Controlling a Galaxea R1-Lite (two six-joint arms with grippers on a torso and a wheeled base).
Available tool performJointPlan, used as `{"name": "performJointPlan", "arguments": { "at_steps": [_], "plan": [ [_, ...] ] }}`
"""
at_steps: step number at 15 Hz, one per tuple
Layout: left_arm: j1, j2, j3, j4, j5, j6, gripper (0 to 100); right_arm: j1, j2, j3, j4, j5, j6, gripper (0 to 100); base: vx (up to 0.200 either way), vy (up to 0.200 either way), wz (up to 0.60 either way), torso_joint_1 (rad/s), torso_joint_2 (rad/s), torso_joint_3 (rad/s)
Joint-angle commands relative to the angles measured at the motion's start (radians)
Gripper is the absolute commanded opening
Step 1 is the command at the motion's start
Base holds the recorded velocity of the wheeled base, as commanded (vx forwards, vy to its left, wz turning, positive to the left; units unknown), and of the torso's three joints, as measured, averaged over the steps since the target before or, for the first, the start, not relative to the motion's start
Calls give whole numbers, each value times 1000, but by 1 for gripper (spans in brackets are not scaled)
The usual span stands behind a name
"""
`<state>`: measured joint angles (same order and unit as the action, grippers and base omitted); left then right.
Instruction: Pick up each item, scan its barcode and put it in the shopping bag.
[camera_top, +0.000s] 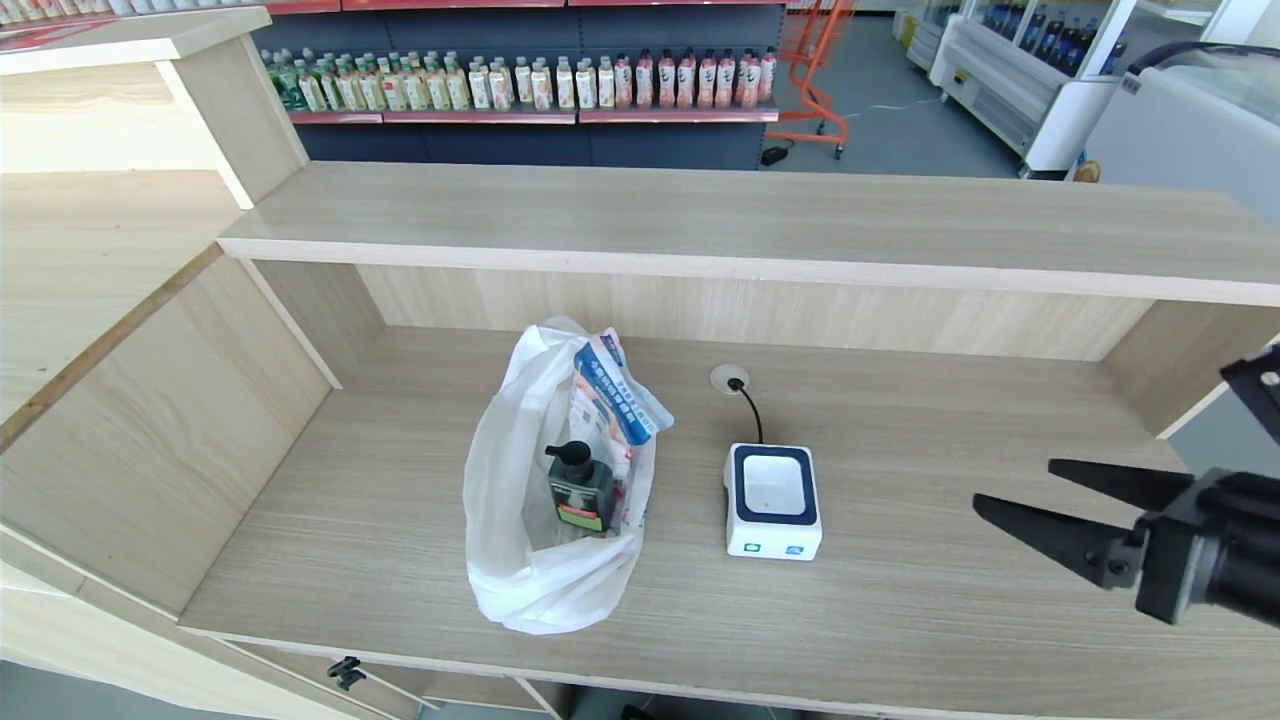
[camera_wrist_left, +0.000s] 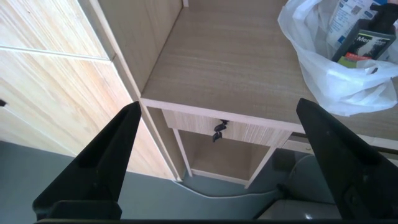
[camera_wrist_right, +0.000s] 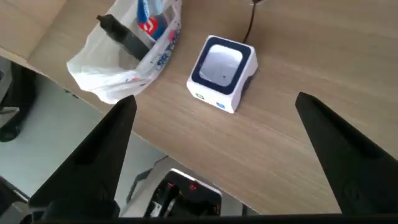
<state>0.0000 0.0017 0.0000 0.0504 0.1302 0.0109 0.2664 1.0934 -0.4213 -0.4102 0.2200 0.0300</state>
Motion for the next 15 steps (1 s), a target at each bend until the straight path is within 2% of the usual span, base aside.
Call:
{"name": "performJointPlan", "arguments": {
  "at_steps": [1, 2, 4, 5, 6, 7, 12, 13, 15],
  "plan": [
    [0, 0, 0, 0, 0, 0, 100, -168, -561, 361, 87, -206, -84, 100, 0, 0, 0, 0, 0, 0],
    [0, 0, 0, 0, 0, 0, 100, -214, -684, 421, 97, -197, -122, 100, 0, 0, 0, 0, 0, 0],
    [0, 0, 0, 0, 0, 0, 100, -273, -860, 421, 280, -148, -124, 100, 0, 0, 0, 0, 0, 0],
    [0, 0, 0, 0, 0, 0, 100, -292, -969, 421, 353, -156, -110, 100, 0, 0, 0, 0, 0, 0],
    [0, 0, 0, 0, 0, 0, 100, -271, -1031, 421, 390, -172, -102, 100, 0, 0, 0, 0, 0, 0],
    [0, 0, 0, 0, 0, 0, 100, -248, -1070, 421, 390, -177, -107, 100, 0, 0, 0, 0, 0, 0],
    [0, 0, 0, 0, 0, 0, 100, -263, -1093, 421, 395, -180, -85, 100, 0, 0, 0, 0, 0, 0],
    [0, 0, 0, 0, 0, 0, 100, -263, -1093, 421, 395, -180, -85, 0, 0, 0, 0, 0, 0, 0],
    [0, 0, 0, 0, 0, 0, 100, -263, -1093, 421, 395, -182, -76, 0, 0, 0, 0, 0, 0, 0]
  ]
}}
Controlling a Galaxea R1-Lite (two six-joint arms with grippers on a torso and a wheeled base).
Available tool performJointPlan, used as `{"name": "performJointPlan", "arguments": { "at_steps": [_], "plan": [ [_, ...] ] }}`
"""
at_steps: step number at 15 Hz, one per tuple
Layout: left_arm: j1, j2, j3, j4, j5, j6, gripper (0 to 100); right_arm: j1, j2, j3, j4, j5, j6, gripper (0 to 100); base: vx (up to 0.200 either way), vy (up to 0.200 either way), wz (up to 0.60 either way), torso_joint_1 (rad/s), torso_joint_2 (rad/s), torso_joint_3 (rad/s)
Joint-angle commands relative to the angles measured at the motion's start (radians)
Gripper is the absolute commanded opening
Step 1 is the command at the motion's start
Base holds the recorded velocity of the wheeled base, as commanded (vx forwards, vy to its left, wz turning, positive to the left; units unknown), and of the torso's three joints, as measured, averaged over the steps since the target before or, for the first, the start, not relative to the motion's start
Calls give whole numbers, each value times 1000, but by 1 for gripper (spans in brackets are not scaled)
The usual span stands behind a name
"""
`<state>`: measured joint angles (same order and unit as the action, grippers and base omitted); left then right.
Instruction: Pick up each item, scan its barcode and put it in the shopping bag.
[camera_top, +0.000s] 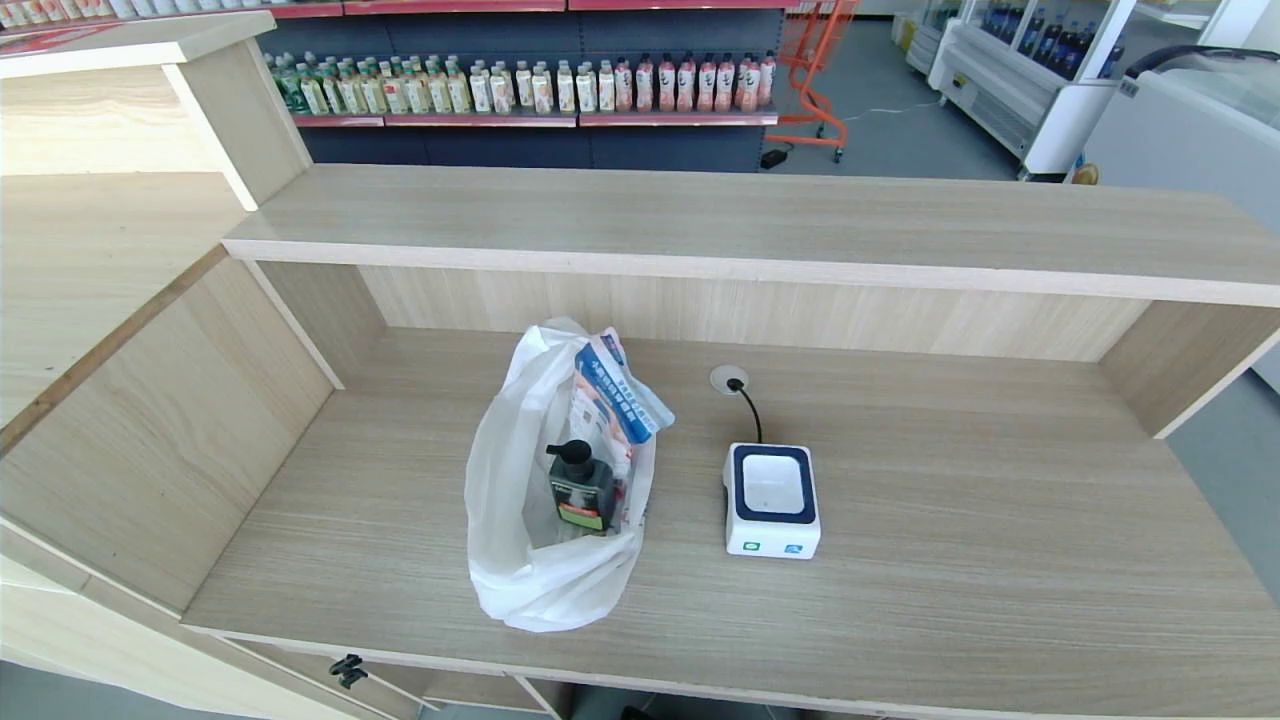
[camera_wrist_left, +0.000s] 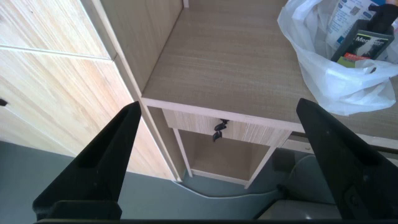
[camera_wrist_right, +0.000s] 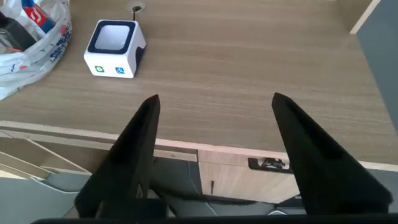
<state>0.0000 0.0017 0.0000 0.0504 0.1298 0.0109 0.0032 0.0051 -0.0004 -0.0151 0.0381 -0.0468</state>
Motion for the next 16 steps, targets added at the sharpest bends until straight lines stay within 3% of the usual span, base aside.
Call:
{"name": "performJointPlan", "arguments": {
  "at_steps": [1, 5, 6, 11, 16],
  "plan": [
    [0, 0, 0, 0, 1, 0, 100, 0, -5, 0, 0, 0, 1, 0, 0, 0, 0, 0, 0, 0],
    [0, 1, 0, 0, 1, -8, 100, 0, -5, 0, 0, 0, 1, 0, 0, 0, 0, 0, 0, 0],
    [0, 0, 0, 0, 1, 6, 100, 0, -5, 0, 0, 0, 1, 0, 0, 0, 0, 0, 0, 0],
    [0, 0, 0, 0, 1, 4, 100, 0, -5, 0, 0, 0, 1, 0, 0, -200, 0, 2, 1, 0],
    [0, 0, 0, 0, 1, 3, 100, 0, -5, 0, 0, 0, 1, 0, 40, 0, 0, 0, 0, 0]
  ]
}}
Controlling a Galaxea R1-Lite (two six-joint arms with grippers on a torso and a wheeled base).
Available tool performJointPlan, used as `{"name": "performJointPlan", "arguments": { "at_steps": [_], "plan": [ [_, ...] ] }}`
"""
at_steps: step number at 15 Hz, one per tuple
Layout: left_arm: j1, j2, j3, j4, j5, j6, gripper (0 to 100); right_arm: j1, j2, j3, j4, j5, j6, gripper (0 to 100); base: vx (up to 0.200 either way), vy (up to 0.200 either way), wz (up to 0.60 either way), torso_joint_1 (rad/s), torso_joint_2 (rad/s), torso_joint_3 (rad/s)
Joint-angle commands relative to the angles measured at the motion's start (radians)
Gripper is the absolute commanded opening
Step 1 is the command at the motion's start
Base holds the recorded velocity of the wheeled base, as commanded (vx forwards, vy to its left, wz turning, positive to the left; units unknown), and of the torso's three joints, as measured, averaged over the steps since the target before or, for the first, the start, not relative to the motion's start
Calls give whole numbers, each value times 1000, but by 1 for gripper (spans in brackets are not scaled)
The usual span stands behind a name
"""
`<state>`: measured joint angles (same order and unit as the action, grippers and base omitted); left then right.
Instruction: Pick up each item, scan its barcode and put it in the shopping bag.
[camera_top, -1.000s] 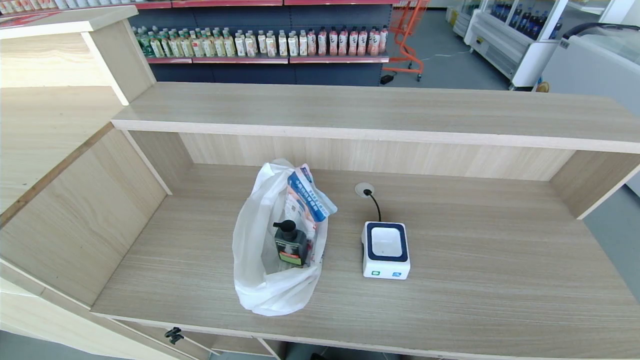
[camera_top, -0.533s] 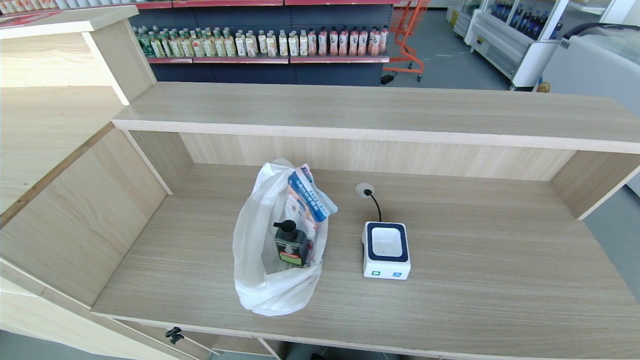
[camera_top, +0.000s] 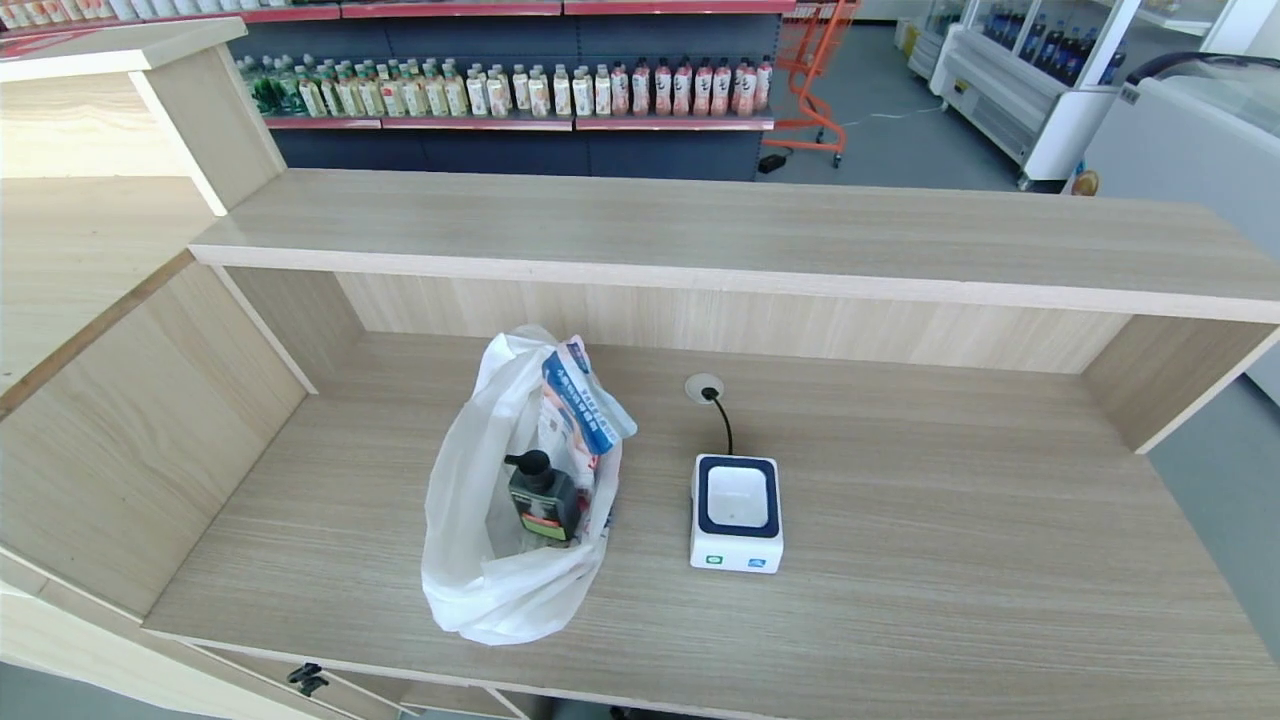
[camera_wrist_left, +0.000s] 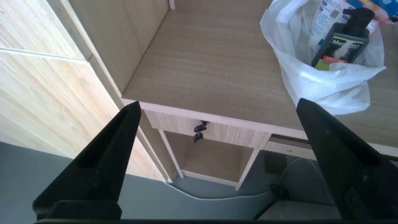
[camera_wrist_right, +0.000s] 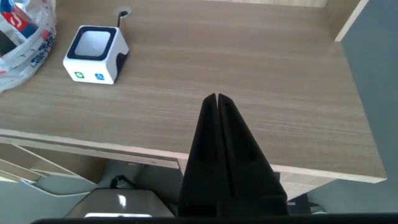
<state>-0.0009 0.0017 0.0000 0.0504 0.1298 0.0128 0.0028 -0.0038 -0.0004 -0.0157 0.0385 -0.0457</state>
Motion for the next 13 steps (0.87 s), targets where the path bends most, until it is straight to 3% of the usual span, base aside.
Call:
{"name": "performJointPlan", "arguments": {
  "at_steps": [1, 13],
  "plan": [
    [1, 0, 0, 0, 1, 0, 100, 0, 4, 0, 0, 0, 0, 0, 0, 0, 0, 0, 0, 0],
    [1, 0, 0, 0, 1, 0, 100, 0, 4, 0, 0, 0, 1, 0, 0, 0, 0, 0, 0, 0]
  ]
}}
